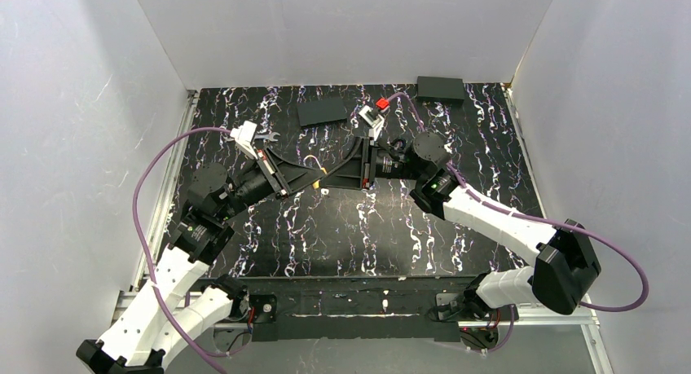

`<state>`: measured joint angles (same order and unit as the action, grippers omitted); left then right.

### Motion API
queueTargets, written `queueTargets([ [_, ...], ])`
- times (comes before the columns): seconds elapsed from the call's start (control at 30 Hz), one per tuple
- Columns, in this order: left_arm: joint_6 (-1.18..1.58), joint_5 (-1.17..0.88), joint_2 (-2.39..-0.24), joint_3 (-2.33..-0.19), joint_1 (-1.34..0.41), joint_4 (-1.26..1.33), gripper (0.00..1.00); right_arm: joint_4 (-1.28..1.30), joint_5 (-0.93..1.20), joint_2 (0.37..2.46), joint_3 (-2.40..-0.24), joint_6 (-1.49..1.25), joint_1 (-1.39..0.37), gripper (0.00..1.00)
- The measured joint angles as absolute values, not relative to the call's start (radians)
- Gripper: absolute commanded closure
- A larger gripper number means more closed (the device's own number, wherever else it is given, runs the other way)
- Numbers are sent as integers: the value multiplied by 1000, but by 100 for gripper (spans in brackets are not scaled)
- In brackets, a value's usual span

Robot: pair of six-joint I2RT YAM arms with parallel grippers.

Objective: Unlock with the key

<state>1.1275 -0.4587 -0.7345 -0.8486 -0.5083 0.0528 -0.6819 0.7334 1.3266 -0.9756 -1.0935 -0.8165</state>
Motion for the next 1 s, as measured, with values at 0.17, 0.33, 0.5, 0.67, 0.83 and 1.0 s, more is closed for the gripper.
queueTargets([
  [0.17, 1130, -458, -734, -846, -508, 53, 100, -688, 732, 1329, -972, -1101, -817, 99],
  [0.33, 1128, -451, -731, -842, -508, 54, 79, -701, 732, 1339, -972, -1116, -816, 99],
  [0.5, 1118, -435, -716, -825, -508, 56, 58, -675, 730, 1353, -971, -1119, -816, 99],
  [0.67, 1084, -410, -708, -809, -508, 24, 42, -627, 724, 1358, -971, -1100, -820, 99],
  [0.83, 1046, -377, -699, -809, -508, -34, 39, -586, 717, 1358, -971, -1082, -821, 99],
  [1.0, 1019, -354, -691, -809, -508, -70, 36, -562, 709, 1357, -971, -1060, -821, 99],
])
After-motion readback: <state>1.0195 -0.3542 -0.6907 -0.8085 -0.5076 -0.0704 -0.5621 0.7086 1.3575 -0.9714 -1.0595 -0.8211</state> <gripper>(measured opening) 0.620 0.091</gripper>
